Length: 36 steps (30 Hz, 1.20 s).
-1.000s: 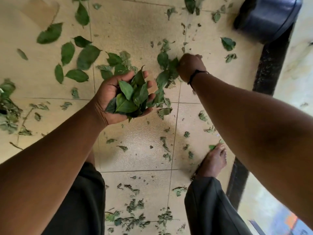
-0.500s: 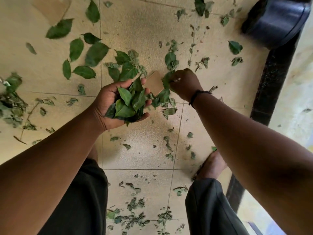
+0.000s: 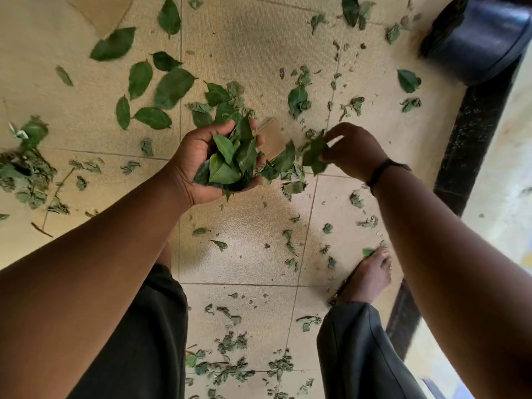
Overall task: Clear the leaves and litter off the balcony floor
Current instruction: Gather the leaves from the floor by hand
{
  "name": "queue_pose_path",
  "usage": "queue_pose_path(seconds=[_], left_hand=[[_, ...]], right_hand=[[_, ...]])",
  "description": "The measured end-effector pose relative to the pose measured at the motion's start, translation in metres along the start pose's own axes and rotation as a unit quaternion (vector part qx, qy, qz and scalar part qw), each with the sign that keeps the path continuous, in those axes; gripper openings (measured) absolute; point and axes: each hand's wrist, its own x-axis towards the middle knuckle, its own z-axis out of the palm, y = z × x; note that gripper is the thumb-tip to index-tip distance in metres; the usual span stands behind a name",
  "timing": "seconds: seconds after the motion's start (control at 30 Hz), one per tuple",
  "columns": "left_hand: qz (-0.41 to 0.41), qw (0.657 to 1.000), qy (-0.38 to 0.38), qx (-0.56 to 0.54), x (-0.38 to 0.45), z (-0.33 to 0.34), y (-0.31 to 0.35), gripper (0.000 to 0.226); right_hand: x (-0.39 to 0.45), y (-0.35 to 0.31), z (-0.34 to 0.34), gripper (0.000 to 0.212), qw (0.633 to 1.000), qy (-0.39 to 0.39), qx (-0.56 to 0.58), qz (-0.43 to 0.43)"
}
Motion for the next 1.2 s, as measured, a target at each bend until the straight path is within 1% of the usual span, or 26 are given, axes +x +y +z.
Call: queue_pose_path(seconds=[0.07, 0.13, 0.2, 0.3, 0.37, 0.4, 0.47, 0.53, 0.6, 0.63, 0.7, 0.73, 0.77, 0.8, 0.83, 0.9, 0.93, 0.97, 1.03, 1.1, 1.2], left_hand=[[0.008, 1.0, 0.018, 0.006, 0.001, 0.0, 0.0, 0.033], [0.009, 0.999, 0.031, 0.011, 0.001, 0.001, -0.001, 0.033], [0.004, 0.999, 0.039, 0.019, 0.002, 0.002, -0.005, 0.033], [-0.021, 0.999, 0.033, 0.032, 0.006, 0.005, -0.013, 0.032], [-0.044, 0.997, 0.027, 0.051, 0.008, 0.011, -0.017, 0.034], [-0.052, 0.996, 0.023, 0.063, 0.008, 0.014, -0.019, 0.034], [-0.051, 0.996, 0.005, 0.068, 0.008, 0.019, -0.02, 0.035], [-0.035, 0.998, -0.018, 0.048, 0.006, 0.022, -0.017, 0.034], [-0.018, 0.998, -0.05, 0.022, 0.004, 0.023, -0.011, 0.032], [-0.011, 0.998, -0.064, 0.007, 0.003, 0.022, -0.007, 0.033], [-0.006, 0.996, -0.087, -0.021, 0.001, 0.02, 0.0, 0.035], [-0.004, 0.995, -0.094, -0.025, 0.0, 0.019, 0.004, 0.036], [0.001, 0.995, -0.1, -0.024, -0.001, 0.017, 0.007, 0.037], [0.004, 0.994, -0.105, -0.022, -0.002, 0.016, 0.01, 0.038], [0.006, 0.994, -0.107, -0.024, -0.004, 0.015, 0.014, 0.038], [0.014, 0.994, -0.107, -0.025, -0.008, 0.013, 0.02, 0.038], [0.018, 0.994, -0.107, -0.021, -0.011, 0.012, 0.023, 0.038], [0.021, 0.994, -0.109, -0.016, -0.013, 0.01, 0.025, 0.038], [0.017, 0.994, -0.11, -0.012, -0.018, 0.007, 0.028, 0.037], [0.007, 0.995, -0.103, -0.003, -0.022, 0.003, 0.029, 0.039], [0.0, 0.996, -0.088, 0.01, -0.026, 0.0, 0.028, 0.04]], right_hand=[[-0.026, 0.003, -0.02, 0.021, 1.0, -0.001, 0.005, -0.003], [-0.05, -0.001, -0.038, 0.014, 0.999, -0.005, -0.023, -0.035], [-0.07, -0.016, -0.047, 0.01, 0.997, -0.053, 0.008, -0.063], [-0.081, -0.045, -0.042, 0.019, 0.983, -0.137, 0.058, -0.105], [-0.081, -0.063, -0.031, 0.022, 0.978, -0.151, 0.06, -0.134], [-0.08, -0.071, -0.025, 0.025, 0.975, -0.15, 0.082, -0.144], [-0.075, -0.08, -0.017, 0.034, 0.972, -0.124, 0.145, -0.136], [-0.071, -0.083, -0.015, 0.031, 0.972, -0.04, 0.194, -0.125], [-0.061, -0.077, -0.013, 0.022, 0.958, 0.049, 0.259, -0.108], [-0.056, -0.072, -0.012, 0.024, 0.949, 0.074, 0.295, -0.086], [-0.038, -0.054, -0.002, 0.026, 0.941, 0.076, 0.329, -0.01], [-0.028, -0.045, 0.006, 0.023, 0.945, 0.062, 0.32, 0.026], [-0.019, -0.036, 0.017, 0.018, 0.956, 0.049, 0.284, 0.05], [-0.009, -0.027, 0.029, 0.013, 0.972, 0.039, 0.227, 0.055], [-0.003, -0.021, 0.04, 0.015, 0.984, 0.022, 0.167, 0.053], [0.005, -0.015, 0.062, 0.043, 0.997, -0.031, 0.067, 0.036], [0.007, -0.015, 0.072, 0.055, 0.998, -0.044, 0.036, 0.026], [0.01, -0.016, 0.08, 0.059, 0.999, -0.039, 0.011, 0.019], [0.015, -0.018, 0.092, 0.054, 1.0, 0.004, -0.027, 0.015], [0.02, -0.02, 0.099, 0.045, 0.999, 0.02, -0.032, 0.022], [0.018, -0.014, 0.107, 0.033, 0.998, -0.041, -0.036, 0.045]])
